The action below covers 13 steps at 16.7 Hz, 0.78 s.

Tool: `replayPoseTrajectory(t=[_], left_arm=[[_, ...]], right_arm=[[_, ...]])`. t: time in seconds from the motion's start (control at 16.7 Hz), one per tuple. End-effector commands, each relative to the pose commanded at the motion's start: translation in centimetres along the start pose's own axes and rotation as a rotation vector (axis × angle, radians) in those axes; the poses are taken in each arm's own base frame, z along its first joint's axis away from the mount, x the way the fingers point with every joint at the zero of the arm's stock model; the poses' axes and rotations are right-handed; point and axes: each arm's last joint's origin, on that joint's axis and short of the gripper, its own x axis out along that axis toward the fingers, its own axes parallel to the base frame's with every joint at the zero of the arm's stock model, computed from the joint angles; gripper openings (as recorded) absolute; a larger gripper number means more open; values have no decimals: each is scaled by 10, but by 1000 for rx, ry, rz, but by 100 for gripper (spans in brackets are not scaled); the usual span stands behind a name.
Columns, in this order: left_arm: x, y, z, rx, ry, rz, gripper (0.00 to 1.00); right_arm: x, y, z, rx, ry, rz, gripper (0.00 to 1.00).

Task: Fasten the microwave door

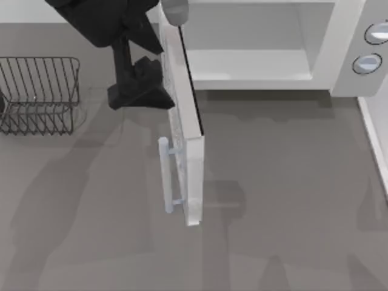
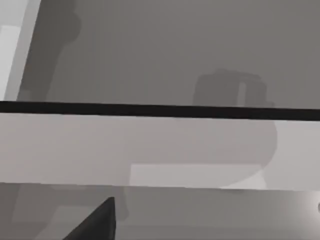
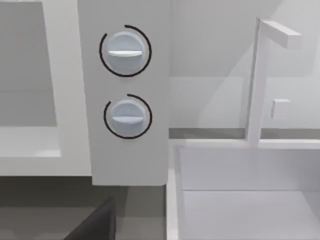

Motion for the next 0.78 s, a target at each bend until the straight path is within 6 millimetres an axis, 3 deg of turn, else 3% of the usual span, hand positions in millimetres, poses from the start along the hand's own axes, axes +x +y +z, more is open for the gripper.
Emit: replayPoseTrajectory(t=[0.24,0.48,0.78], left_arm=[[32,-2,-1,-1,1,-2,100],[34,-3,-1,-1,2,-2,100],[34,-3,-1,-1,2,-2,62]], right_arm=[[0,0,0,0,0,0,100],[0,0,0,0,0,0,100],[0,0,0,0,0,0,100]])
